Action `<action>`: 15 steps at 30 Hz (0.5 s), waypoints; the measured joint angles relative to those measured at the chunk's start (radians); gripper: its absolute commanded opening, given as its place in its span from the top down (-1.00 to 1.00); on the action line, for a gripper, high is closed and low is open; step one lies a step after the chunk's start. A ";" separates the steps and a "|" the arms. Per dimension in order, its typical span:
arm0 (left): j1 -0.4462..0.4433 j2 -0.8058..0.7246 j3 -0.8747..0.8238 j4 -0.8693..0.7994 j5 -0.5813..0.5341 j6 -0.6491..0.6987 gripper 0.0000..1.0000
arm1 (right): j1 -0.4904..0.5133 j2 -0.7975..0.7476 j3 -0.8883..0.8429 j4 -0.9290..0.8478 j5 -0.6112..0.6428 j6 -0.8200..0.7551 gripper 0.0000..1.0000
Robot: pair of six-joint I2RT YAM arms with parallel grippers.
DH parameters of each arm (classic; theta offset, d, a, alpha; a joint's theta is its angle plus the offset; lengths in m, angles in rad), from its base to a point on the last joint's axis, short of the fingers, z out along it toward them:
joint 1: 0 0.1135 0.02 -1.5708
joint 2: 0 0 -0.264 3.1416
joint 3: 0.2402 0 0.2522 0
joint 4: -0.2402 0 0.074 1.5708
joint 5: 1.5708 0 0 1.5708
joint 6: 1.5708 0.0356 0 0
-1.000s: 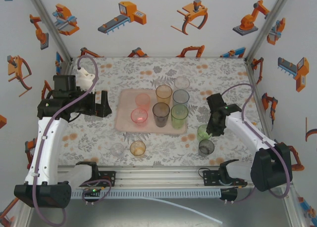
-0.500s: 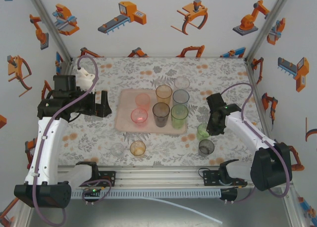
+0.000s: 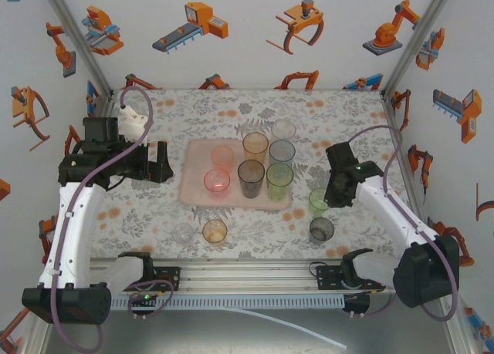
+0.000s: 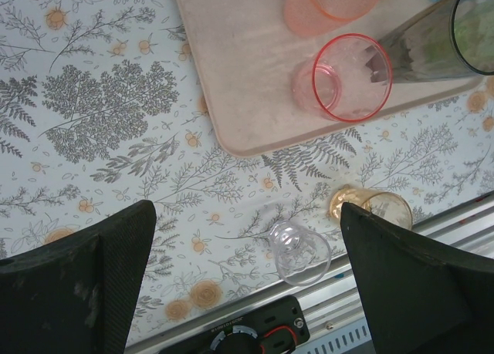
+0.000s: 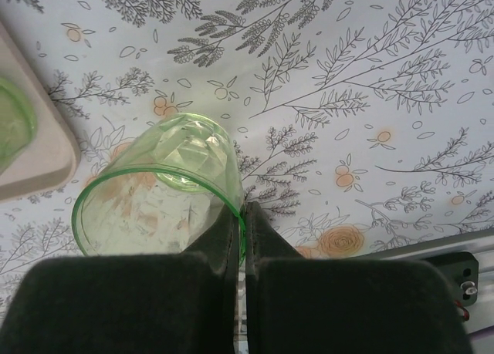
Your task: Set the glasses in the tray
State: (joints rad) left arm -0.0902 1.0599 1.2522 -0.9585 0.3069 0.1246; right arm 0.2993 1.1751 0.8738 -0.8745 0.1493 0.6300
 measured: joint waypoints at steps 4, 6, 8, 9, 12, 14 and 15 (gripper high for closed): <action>0.000 0.000 0.000 0.000 0.000 0.000 -0.93 | 0.000 -0.024 0.042 -0.039 0.000 -0.004 1.00; 0.000 0.000 0.000 0.000 0.000 0.000 -0.93 | -0.001 -0.040 0.066 -0.064 0.000 -0.008 1.00; 0.000 0.001 0.000 0.000 0.000 0.000 -0.93 | -0.001 -0.058 0.085 -0.089 -0.001 -0.014 1.00; 0.000 0.002 0.000 0.000 0.000 0.000 -0.93 | -0.001 -0.065 0.092 -0.100 -0.001 -0.016 1.00; 0.000 0.006 0.000 0.000 -0.002 0.000 -0.93 | -0.001 -0.083 0.125 -0.141 -0.006 -0.022 1.00; 0.000 0.010 0.000 0.000 -0.003 0.000 -0.93 | -0.002 -0.091 0.153 -0.167 -0.012 -0.026 1.00; 0.000 0.011 0.000 0.000 -0.004 0.000 -0.93 | -0.002 -0.093 0.163 -0.177 -0.015 -0.026 1.00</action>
State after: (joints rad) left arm -0.0902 1.0706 1.2522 -0.9588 0.3031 0.1242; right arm 0.2977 1.0817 1.0370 -1.0515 0.1341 0.6041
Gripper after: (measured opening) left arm 0.966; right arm 0.009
